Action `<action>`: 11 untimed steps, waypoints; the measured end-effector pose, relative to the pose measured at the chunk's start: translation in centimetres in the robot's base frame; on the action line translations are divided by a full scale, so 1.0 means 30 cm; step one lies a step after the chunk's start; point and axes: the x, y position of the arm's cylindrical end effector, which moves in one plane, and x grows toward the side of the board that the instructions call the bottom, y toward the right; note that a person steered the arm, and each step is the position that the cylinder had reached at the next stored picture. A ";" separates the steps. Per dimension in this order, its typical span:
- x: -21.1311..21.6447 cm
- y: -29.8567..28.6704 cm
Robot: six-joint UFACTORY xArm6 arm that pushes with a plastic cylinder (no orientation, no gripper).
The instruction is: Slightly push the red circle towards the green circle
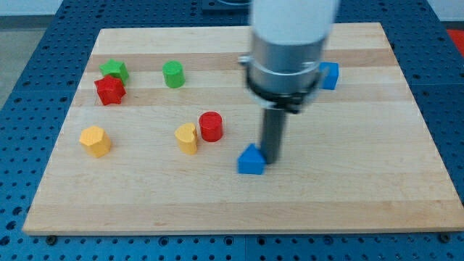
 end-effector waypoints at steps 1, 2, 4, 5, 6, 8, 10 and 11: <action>-0.229 -0.504; -0.318 -0.681; -0.185 -0.396; -0.195 -0.269; -0.231 -0.195; -0.258 -0.326; -0.276 -0.444; -0.278 -0.405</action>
